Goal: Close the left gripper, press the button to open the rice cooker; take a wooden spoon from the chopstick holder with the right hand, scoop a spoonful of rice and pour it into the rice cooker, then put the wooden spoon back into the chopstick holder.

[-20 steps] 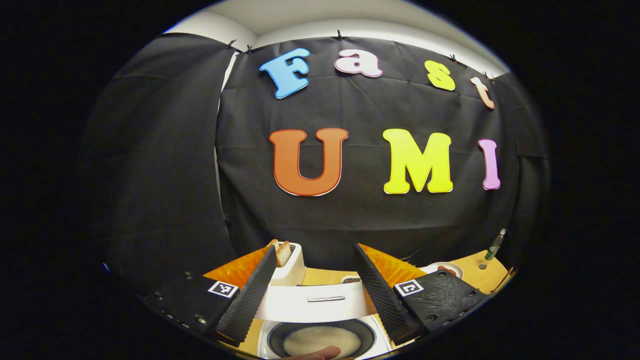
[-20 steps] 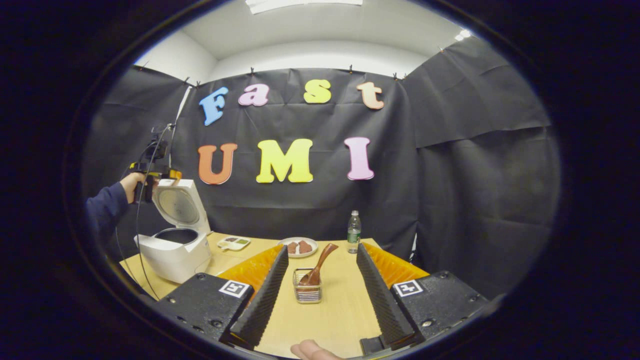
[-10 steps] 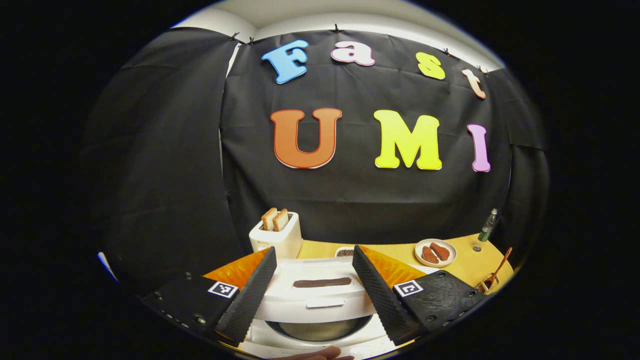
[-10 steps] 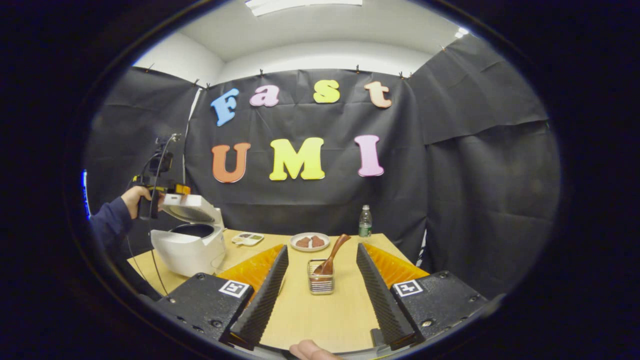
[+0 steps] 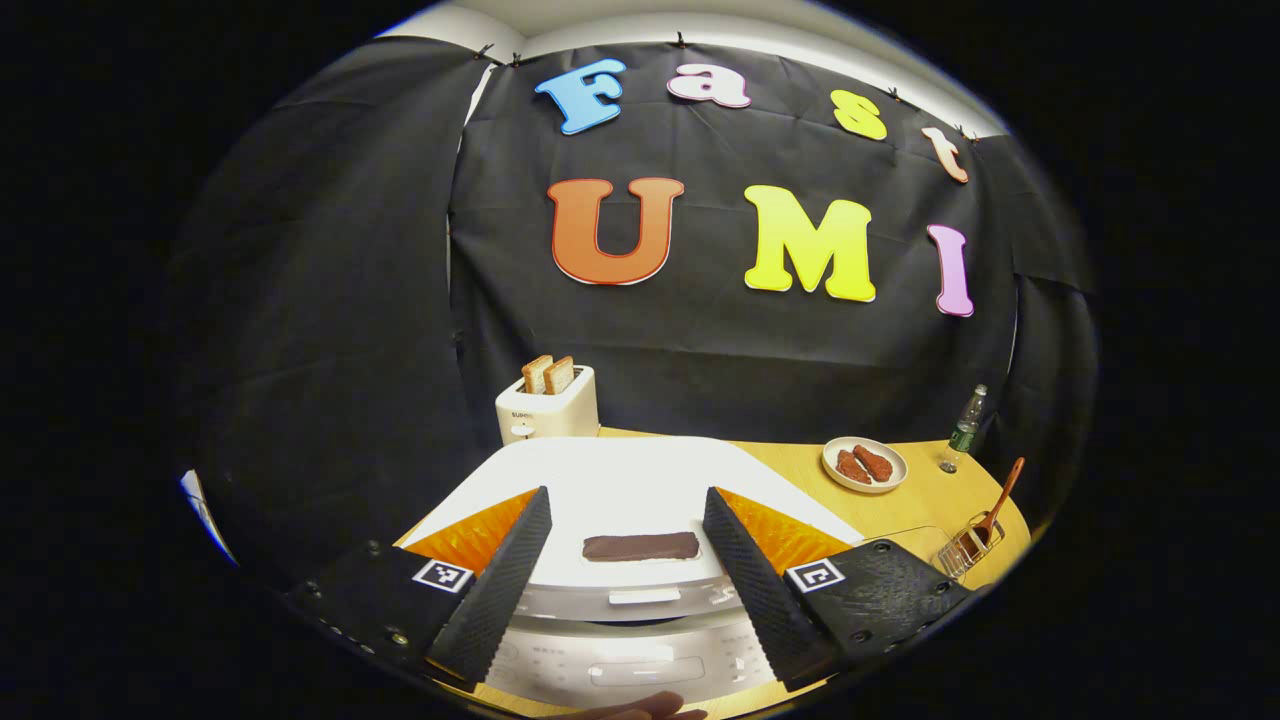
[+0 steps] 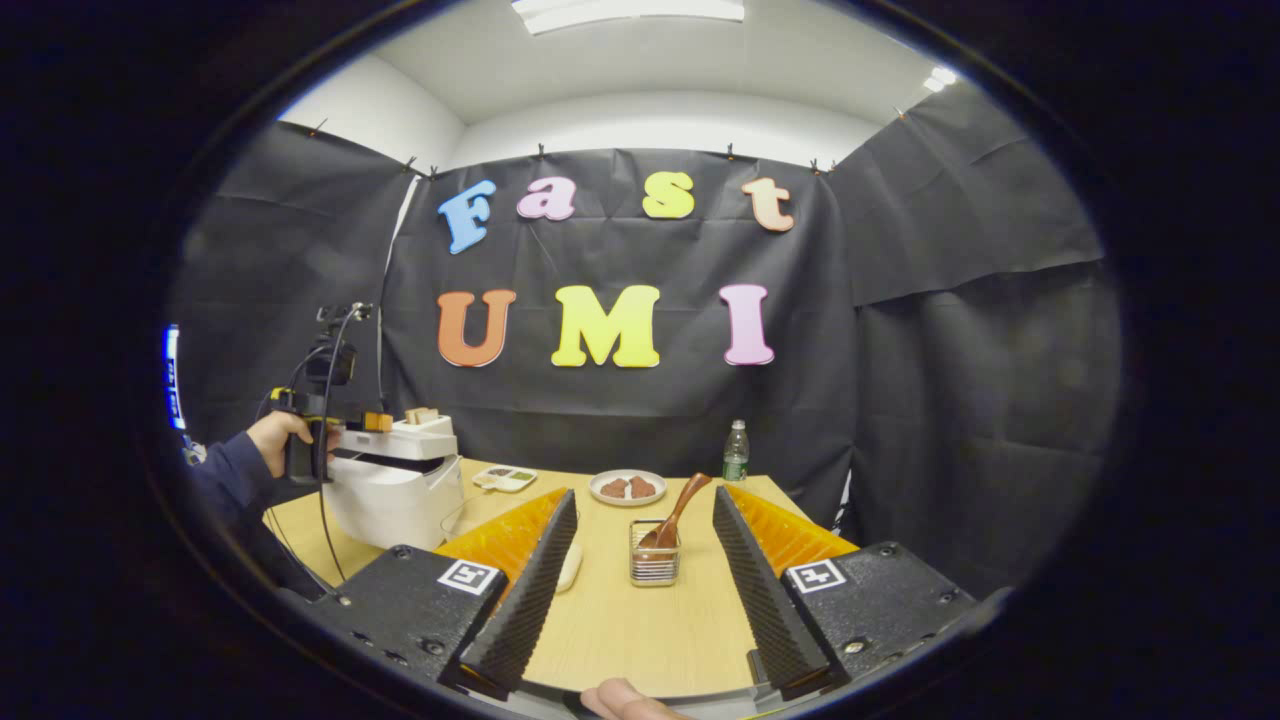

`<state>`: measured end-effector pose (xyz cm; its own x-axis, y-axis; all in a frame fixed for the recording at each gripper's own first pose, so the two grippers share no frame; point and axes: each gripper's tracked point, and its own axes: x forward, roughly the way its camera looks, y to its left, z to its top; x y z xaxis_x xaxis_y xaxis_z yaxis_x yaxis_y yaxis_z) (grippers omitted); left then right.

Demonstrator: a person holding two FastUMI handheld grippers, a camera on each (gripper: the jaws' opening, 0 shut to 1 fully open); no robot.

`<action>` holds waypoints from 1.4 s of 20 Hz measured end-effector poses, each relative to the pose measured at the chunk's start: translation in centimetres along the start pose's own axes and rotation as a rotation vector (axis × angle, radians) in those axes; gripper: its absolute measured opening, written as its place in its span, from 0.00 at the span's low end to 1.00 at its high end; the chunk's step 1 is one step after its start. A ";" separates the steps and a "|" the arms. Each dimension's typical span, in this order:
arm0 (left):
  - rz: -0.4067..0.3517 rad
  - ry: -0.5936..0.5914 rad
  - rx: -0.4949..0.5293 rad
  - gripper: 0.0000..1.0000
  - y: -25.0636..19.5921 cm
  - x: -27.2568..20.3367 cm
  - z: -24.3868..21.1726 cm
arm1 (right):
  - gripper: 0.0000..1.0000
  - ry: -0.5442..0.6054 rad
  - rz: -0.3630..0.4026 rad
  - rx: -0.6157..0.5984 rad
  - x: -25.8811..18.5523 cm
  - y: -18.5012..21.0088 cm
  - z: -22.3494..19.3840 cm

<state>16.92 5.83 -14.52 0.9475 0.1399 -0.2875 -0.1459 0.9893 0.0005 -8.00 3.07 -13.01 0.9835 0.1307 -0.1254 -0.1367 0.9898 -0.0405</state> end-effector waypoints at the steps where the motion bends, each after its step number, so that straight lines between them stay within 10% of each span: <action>1: 0.008 0.013 0.001 0.99 0.0 0.0 -0.8 | 0.89 -0.001 0.004 0.000 -0.1 0.4 0.0; 28: 0.004 -0.107 0.045 0.98 -0.1 -0.6 -4.0 | 0.90 0.034 -0.003 0.042 -0.2 0.9 -2.2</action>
<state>15.22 5.45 -18.17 0.9723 0.1447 -0.1835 -0.1387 0.9893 0.0455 -8.62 3.79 -15.19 0.9793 0.1261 -0.1586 -0.1276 0.9918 0.0006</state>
